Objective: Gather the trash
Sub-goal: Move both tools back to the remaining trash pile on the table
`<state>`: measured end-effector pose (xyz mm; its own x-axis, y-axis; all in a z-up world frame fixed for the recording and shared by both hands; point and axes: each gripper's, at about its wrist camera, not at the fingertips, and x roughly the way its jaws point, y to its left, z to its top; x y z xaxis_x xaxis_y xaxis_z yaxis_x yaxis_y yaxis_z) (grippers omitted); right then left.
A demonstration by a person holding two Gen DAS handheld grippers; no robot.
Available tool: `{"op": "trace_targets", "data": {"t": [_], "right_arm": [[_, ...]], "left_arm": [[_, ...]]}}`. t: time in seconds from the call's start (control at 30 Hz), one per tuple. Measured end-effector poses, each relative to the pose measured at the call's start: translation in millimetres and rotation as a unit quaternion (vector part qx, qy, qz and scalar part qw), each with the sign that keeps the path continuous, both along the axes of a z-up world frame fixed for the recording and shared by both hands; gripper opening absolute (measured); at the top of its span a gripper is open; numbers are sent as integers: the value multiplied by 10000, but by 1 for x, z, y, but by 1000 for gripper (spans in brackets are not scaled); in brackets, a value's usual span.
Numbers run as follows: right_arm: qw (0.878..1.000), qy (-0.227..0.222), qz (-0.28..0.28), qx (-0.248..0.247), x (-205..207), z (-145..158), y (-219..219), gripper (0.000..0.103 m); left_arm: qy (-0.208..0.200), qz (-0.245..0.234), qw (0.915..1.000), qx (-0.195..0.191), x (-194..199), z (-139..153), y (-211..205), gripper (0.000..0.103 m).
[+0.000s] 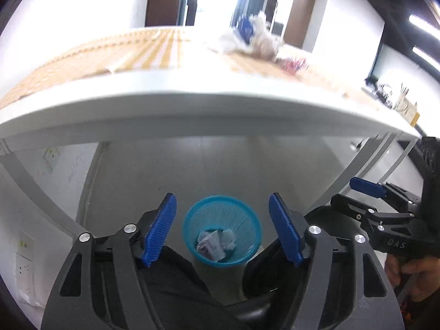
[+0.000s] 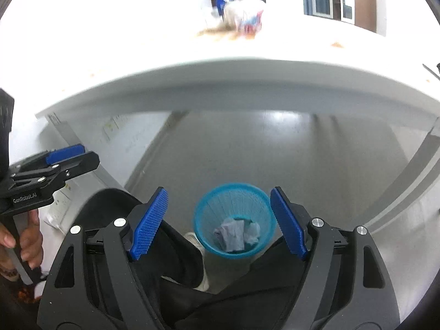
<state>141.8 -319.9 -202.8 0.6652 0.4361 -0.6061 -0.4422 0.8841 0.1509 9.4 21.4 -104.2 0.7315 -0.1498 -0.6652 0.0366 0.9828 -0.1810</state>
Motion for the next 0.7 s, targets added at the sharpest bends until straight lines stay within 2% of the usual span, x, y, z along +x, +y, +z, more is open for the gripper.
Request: {"op": "trace_targets", "data": {"t": [0.17,0.27,0.37,0.47,0.7], "right_arm": [[9982,-547,-183,141,-5,46,-11,79],[9967,-721,-281,232,7,71,-20,81],[9956,-793,-387,312,25,93,-24,83],[9952,-815,-437,306,51,105,-26,85],[9967,-598,-470,293,113,101,-5,85]], "left_arm": [[-488,90,9986,-202,-16,32,-1,91],[-684,74,9973,-269,-18,55,0,97],[-879,41,9961,-91,-11,77,-3,97],[-1077,-33,9941,-106,-2,96,-5,97],[-1273,-20,9919,16,37,111,1,97]]}}
